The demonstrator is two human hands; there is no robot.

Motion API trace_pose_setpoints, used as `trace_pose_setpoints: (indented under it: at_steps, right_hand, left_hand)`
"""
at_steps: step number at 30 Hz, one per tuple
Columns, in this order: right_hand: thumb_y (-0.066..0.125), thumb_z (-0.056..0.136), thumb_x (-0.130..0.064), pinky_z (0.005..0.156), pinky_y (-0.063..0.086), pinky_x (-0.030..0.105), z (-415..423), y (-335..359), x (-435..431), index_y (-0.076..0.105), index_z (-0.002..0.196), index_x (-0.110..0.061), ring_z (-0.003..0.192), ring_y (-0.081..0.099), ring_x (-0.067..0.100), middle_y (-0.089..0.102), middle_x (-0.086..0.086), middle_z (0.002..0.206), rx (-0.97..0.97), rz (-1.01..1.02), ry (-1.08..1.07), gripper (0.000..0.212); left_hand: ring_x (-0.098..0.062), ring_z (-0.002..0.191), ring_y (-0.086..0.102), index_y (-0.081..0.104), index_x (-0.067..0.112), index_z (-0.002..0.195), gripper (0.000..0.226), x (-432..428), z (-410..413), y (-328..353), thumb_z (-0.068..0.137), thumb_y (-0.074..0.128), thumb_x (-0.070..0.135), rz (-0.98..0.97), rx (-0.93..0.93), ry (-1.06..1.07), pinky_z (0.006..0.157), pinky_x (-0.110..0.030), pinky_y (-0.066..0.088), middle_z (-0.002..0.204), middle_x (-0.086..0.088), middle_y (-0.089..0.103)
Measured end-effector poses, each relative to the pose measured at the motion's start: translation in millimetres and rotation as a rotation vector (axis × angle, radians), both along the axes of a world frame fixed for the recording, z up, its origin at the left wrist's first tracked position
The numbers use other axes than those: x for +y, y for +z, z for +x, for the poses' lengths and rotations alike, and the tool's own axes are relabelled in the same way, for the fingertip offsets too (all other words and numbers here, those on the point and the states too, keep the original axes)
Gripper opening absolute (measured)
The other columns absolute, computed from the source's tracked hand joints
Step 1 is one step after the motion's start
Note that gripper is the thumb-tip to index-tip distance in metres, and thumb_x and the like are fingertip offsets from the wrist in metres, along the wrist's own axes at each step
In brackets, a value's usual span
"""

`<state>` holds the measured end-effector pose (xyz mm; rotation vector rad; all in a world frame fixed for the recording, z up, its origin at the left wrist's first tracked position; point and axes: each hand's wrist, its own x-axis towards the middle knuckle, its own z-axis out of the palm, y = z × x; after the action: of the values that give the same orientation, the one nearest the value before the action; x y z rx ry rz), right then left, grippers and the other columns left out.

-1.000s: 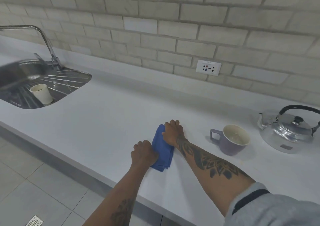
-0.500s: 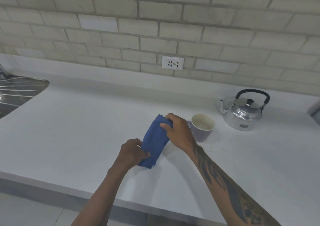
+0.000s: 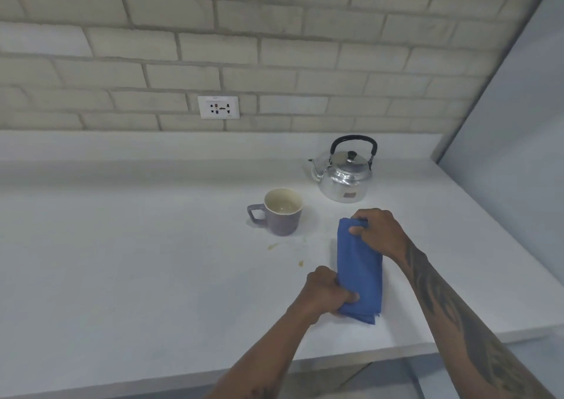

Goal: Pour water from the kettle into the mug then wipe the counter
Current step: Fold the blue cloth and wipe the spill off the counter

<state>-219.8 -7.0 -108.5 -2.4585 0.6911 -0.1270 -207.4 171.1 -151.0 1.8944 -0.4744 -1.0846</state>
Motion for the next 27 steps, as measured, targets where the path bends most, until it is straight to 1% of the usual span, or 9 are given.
trace_pose_setpoints:
  at_steps: [4, 6, 8, 10, 14, 17, 19, 23, 27]
  right_hand:
    - [0.064, 0.085, -0.016, 0.080, 0.044, 0.032, 6, -9, -22, 0.068, 0.094, -0.017, 0.095, 0.057, 0.024, 0.066, 0.004, 0.105, 0.080, -0.053, -0.016, 0.010]
    - [0.062, 0.088, -0.020, 0.094, 0.043, 0.037, 11, -15, -26, 0.067, 0.113, -0.018, 0.110, 0.055, 0.026, 0.064, 0.006, 0.118, 0.116, -0.149, -0.027, 0.026]
    - [0.058, 0.092, -0.025, 0.107, 0.034, 0.039, 9, -24, -21, 0.054, 0.136, -0.017, 0.126, 0.045, 0.029, 0.053, 0.008, 0.138, 0.146, -0.249, -0.024, 0.045]
    - [0.053, 0.096, -0.027, 0.113, 0.026, 0.039, 1, -37, -5, 0.044, 0.144, -0.013, 0.136, 0.037, 0.030, 0.041, 0.009, 0.150, 0.122, -0.254, -0.005, 0.051]
    - [0.045, 0.101, -0.028, 0.112, 0.027, 0.035, -20, -69, 25, 0.041, 0.142, -0.002, 0.139, 0.036, 0.028, 0.041, 0.013, 0.150, 0.075, -0.270, 0.051, 0.048]
    - [0.034, 0.103, -0.035, 0.112, 0.030, 0.037, -22, -84, 28, 0.032, 0.146, -0.002, 0.142, 0.032, 0.028, 0.034, 0.013, 0.155, 0.095, -0.279, -0.004, 0.055]
    - [0.019, 0.100, -0.042, 0.113, 0.031, 0.041, -20, -91, 26, 0.027, 0.149, -0.001, 0.145, 0.028, 0.029, 0.028, 0.013, 0.158, 0.160, -0.327, -0.028, 0.065]
    - [-0.012, 0.085, -0.042, 0.116, 0.023, 0.049, -15, -103, 29, 0.019, 0.151, 0.002, 0.149, 0.017, 0.032, 0.019, 0.018, 0.161, 0.354, -0.441, -0.033, 0.085]
    - [0.012, 0.104, -0.032, 0.123, 0.009, 0.046, 5, -100, 40, 0.007, 0.151, 0.007, 0.151, 0.008, 0.035, 0.007, 0.023, 0.162, 0.356, -0.410, -0.070, 0.061]
  left_hand:
    - [-0.014, 0.060, 0.054, 0.051, 0.015, 0.063, 0.025, -18, -4, -2, 0.078, 0.071, 0.017, 0.011, -0.020, -0.022, 0.057, -0.024, 0.050, 0.068, 0.002, 0.053]
    - [-0.018, 0.066, 0.052, 0.050, 0.016, 0.064, 0.024, -14, 2, -4, 0.080, 0.065, 0.024, 0.075, -0.191, -0.053, 0.063, -0.031, 0.043, 0.069, 0.001, 0.051]
    - [-0.021, 0.091, 0.060, 0.064, 0.018, 0.094, 0.016, 5, 14, -10, 0.087, 0.058, 0.032, 0.131, -0.429, -0.043, 0.078, -0.031, 0.045, 0.097, 0.001, 0.062]
    - [-0.018, 0.115, 0.057, 0.059, 0.024, 0.121, 0.031, 34, 33, -17, 0.094, 0.053, 0.036, 0.128, -0.640, 0.027, 0.093, -0.033, 0.047, 0.123, 0.005, 0.059]
    - [-0.015, 0.120, 0.054, 0.059, 0.029, 0.124, 0.029, 99, 74, -35, 0.095, 0.053, 0.029, 0.133, -0.886, 0.101, 0.091, -0.037, 0.051, 0.126, 0.008, 0.058]
    - [-0.026, 0.111, 0.060, 0.063, 0.022, 0.120, 0.030, 141, 94, -52, 0.090, 0.058, 0.018, 0.161, -1.065, 0.088, 0.084, -0.036, 0.053, 0.122, 0.000, 0.063]
    - [-0.030, 0.109, 0.062, 0.064, 0.018, 0.121, 0.034, 165, 103, -62, 0.088, 0.054, 0.020, 0.186, -1.088, 0.123, 0.087, -0.037, 0.053, 0.122, -0.004, 0.064]
    - [-0.022, 0.126, 0.053, 0.061, 0.021, 0.129, 0.052, 189, 106, -73, 0.090, 0.032, 0.040, 0.210, -1.081, 0.135, 0.102, -0.037, 0.046, 0.136, 0.000, 0.058]
    - [-0.018, 0.130, 0.047, 0.057, 0.022, 0.132, 0.055, 189, 106, -77, 0.091, 0.026, 0.042, 0.219, -1.087, 0.116, 0.107, -0.035, 0.041, 0.139, 0.003, 0.054]
